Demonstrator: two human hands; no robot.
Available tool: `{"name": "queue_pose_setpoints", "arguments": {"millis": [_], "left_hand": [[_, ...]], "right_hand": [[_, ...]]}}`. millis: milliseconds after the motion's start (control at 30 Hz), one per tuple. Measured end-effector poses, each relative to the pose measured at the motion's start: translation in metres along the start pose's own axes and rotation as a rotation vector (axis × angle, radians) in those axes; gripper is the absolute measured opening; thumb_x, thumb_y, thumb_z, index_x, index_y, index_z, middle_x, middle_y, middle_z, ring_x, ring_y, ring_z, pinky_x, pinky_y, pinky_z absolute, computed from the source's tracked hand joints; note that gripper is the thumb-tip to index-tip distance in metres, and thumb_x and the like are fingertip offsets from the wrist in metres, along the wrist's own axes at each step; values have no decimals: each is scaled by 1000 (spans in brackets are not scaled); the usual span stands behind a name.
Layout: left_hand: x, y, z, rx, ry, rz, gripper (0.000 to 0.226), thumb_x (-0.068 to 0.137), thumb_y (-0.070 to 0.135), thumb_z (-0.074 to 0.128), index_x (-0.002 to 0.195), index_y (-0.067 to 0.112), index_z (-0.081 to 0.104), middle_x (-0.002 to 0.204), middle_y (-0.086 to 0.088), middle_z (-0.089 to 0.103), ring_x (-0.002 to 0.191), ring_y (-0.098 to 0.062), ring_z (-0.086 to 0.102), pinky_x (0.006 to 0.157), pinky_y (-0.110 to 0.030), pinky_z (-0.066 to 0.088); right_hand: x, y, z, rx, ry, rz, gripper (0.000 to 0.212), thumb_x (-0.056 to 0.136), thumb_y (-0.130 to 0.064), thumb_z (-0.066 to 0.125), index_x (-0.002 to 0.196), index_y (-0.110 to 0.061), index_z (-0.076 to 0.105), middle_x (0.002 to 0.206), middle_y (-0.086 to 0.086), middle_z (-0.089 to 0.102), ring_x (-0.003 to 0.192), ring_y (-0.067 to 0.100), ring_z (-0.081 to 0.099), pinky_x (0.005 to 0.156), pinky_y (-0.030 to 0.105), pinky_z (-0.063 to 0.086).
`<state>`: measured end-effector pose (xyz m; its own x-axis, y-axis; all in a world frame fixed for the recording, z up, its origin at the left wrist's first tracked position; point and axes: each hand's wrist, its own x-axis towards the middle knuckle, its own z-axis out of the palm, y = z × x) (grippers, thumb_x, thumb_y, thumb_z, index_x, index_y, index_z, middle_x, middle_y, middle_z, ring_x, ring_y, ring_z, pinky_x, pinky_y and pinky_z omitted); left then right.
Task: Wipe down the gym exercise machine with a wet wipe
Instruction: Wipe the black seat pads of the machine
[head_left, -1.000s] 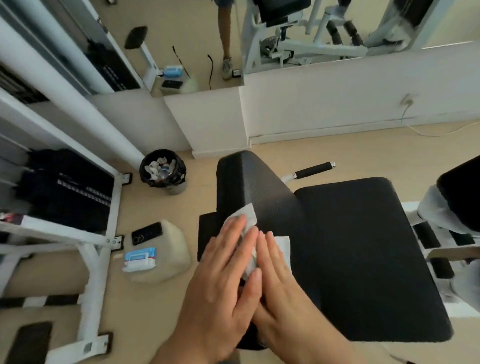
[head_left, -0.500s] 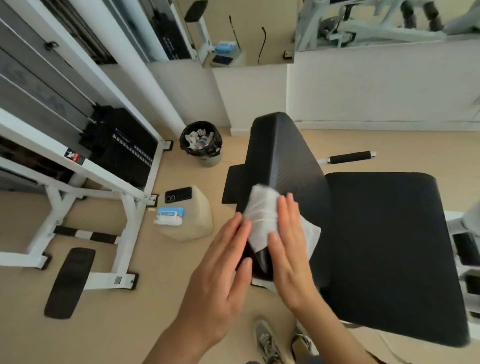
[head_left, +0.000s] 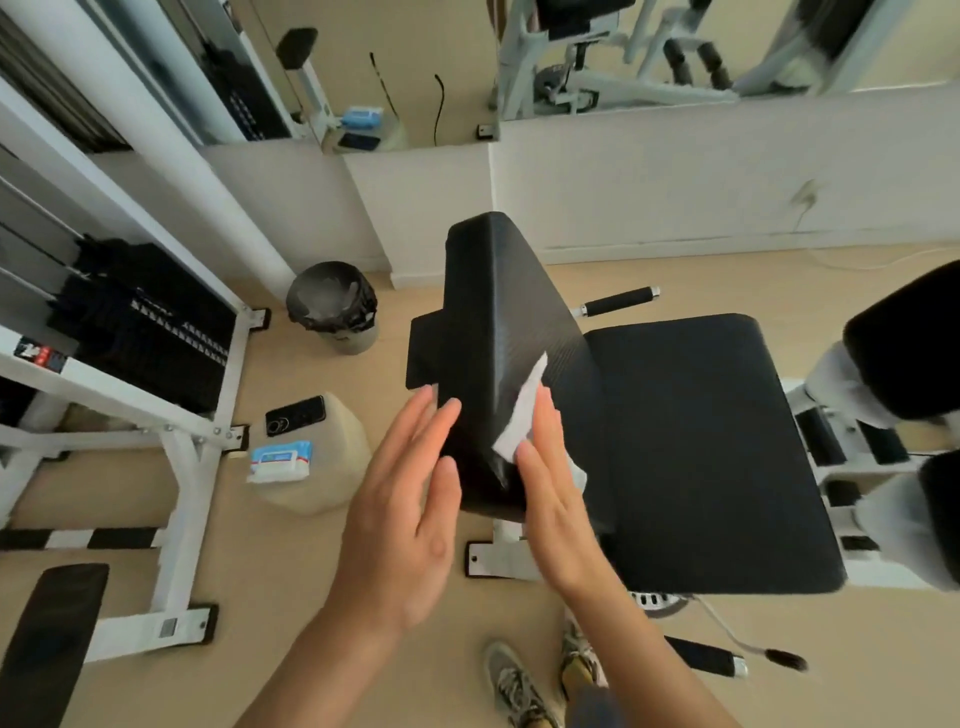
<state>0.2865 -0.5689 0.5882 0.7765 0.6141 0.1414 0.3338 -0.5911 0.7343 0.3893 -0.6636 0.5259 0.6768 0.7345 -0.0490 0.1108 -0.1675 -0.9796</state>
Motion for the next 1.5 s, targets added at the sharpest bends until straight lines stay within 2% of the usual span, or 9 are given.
{"name": "queue_pose_setpoints", "arguments": {"millis": [133,300,567,767,934,1034,1234,1400,1500], "left_hand": [[2,-3,6,193,-99,59,53,98,40,29,146,22,39,156,7,28,142,1,20,113,-8,11],[35,2,4,193,-109,57,48,101,36,34,148,21,37,156,10,26,143,-2,21,112,-6,10],[102,11,21,331,-150,32,51,103,30,35,152,19,25,161,4,14,147,-8,10,116,-20,10],[177,16,45,412,-144,-55,54,104,29,30,154,14,15,163,1,3,148,-11,-2,118,-25,-1],[187,15,53,390,-29,-85,51,102,23,37,152,16,26,161,6,13,144,2,2,109,-5,-7],[186,12,54,421,-50,-79,54,101,21,36,153,20,20,160,12,8,136,12,-8,105,-2,-12],[187,10,54,371,-58,-109,61,93,41,18,151,25,28,159,16,12,145,5,1,113,-9,-1],[186,14,54,417,-73,-120,57,95,51,27,150,34,26,160,14,11,146,3,1,113,-13,0],[186,20,58,537,-110,-107,52,95,53,31,146,44,30,161,10,4,148,-8,-2,115,-25,5]], "right_hand": [[51,6,-8,-42,48,297,50,105,-39,16,154,-32,7,162,-15,0,147,1,-9,123,38,-1],[-16,-7,20,-234,-45,-93,59,99,-55,10,154,-37,-1,163,-11,-14,147,10,-21,120,39,-8],[125,3,-17,-51,-4,127,50,108,-30,15,153,-20,-3,162,-5,-6,150,10,-9,123,31,-4],[46,23,-6,-31,-88,1,65,91,-65,8,149,-42,-10,158,-23,-18,146,-1,-19,120,33,-9],[214,49,-32,-80,-38,208,62,100,-52,15,155,-29,0,164,-8,-5,149,8,-9,122,42,0],[237,57,-41,-74,-21,315,54,106,-39,17,156,-24,4,165,-5,1,150,11,-4,121,39,5],[129,17,-21,-125,-205,-151,64,92,-65,-7,150,-40,-9,160,-14,-23,146,8,-25,119,35,-14],[233,35,-32,-258,-138,2,73,87,-70,-3,151,-37,-8,162,-8,-16,148,12,-20,121,49,-1],[195,32,-28,-249,-213,34,85,81,-73,3,156,-31,-2,158,-7,-29,141,6,-33,121,44,-8]]}}
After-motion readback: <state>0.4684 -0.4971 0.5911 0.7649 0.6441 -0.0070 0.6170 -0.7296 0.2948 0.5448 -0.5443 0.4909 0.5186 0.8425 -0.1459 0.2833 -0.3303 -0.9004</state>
